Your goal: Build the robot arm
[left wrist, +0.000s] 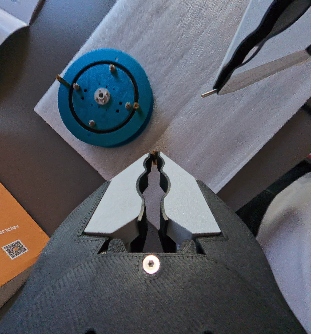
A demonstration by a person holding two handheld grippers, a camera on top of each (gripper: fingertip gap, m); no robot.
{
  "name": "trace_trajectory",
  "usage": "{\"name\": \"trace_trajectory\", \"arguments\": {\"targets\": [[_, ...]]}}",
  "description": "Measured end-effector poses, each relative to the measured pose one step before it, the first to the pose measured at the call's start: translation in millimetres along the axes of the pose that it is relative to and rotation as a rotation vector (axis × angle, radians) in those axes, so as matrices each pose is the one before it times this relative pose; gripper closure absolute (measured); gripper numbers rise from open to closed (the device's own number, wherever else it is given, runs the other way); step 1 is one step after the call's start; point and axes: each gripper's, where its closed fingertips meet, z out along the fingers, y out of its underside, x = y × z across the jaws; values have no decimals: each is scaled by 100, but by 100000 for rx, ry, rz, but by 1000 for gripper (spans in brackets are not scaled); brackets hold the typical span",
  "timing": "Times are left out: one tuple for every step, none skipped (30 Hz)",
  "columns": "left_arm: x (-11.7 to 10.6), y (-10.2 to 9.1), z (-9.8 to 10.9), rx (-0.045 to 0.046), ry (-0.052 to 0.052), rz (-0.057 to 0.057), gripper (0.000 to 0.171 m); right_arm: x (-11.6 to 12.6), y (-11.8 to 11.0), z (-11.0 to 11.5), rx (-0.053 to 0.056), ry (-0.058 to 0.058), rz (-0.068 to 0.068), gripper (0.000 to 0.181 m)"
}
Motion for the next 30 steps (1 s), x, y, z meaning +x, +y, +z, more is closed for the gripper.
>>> {"name": "trace_trajectory", "arguments": {"targets": [[-93, 565, 531, -2225, -1670, 1113, 167, 226, 265, 819, -2621, 648, -351, 179], [116, 339, 502, -1254, -256, 677, 167, 203, 679, 684, -4913, 939, -1176, 179], [233, 170, 488, -396, 756, 714, 167, -123, 821, 680, -5633, -1304, -912, 179], [220, 181, 507, -533, 778, 746, 167, -317, 491, 629, -2955, -2510, -467, 179], [166, 373, 535, -1682, 369, 521, 167, -180, 81, 377, 367, -1362, -209, 178], [68, 325, 524, -1608, -409, 245, 166, -141, -410, -79, 4455, -908, -610, 179], [24, -70, 196, 1364, -426, 415, 166, -19, -399, -307, 4790, -308, -815, 171], [84, -371, -101, 3769, 909, -502, 162, 98, -496, -755, 5095, 910, -932, 163], [94, -615, -326, 4922, 2309, -1932, 146, -39, -652, -1360, 5835, 1298, -1919, 162], [67, -778, -609, 5164, 3072, -2795, 134, -151, -940, -1945, 6587, 2234, -1923, 161], [-58, -1073, -929, 5959, 2391, -2265, 122, -272, -1194, -2477, 6133, 3519, -2144, 161], [-153, -1440, -1118, 6616, 1072, -860, 113, -422, -1472, -2909, 5698, 4312, -2417, 160], [-107, -1758, -1203, 6334, 381, 561, 111, -613, -1757, -3258, 5361, 4335, -2396, 158], [50, -2103, -1108, 5785, 265, 2248, 113, -659, -2002, -3484, 4868, 4591, -2735, 158], [236, -2531, -902, 5472, 430, 3820, 115, -563, -2252, -3630, 3970, 4585, -3683, 159], [395, -2957, -629, 5428, 830, 4616, 115, -109, -2394, -3676, 3024, 5794, -3621, 160], [627, -3361, -306, 5521, 1939, 4659, 113, 518, -2430, -3675, 1773, 7505, -2640, 160], [917, -3698, 10, 5447, 4014, 4267, 113, 941, -2338, -3646, 518, 7941, -2729, 160], [1240, -3947, 324, 5193, 6385, 4101, 112, 1298, -2168, -3626, -397, 7767, -3840, 161], [1403, -4059, 617, 4737, 7931, 4355, 112, 2320, -1803, -3623, -1698, 11027, -4278, 164], [1288, -4080, 901, 4606, 7966, 4523, 111, 3615, -1284, -3550, -2590, 15189, -2567, 165], [1057, -3978, 1194, 4198, 7432, 4471, 111, 4252, -705, -3176, -3738, 14779, -379, 165], [864, -3682, 1476, 2703, 7211, 4333, 111, 4053, -321, -2555, -3452, 10314, 1764, 163], [534, -3501, 1675, 1849, 6043, 4320, 112, 3636, -114, -1932, -2145, 6100, 4009, 164], [238, -3344, 1867, 1591, 4970, 4421, 114, 3260, 206, -1411, -2815, 3193, 5644, 162], [194, -3097, 2044, 771, 5611, 3982, 115, 2956, 646, -1006, -4618, 1777, 5957, 157], [226, -2911, 2161, 362, 6979, 3162, 117, 2501, 1069, -670, -6451, -284, 4825, 153], [-88, -2709, 2221, 458, 6399, 1837, 118, 2281, 1361, -429, -7130, -539, 4628, 150], [-518, -2453, 2294, 283, 4854, 1104, 120, 2249, 1337, -222, -6087, 427, 5910, 147], [-456, -2199, 2315, 313, 6159, 2073, 126, 1857, 1196, -21, -5035, -532, 5332, 147]]}}
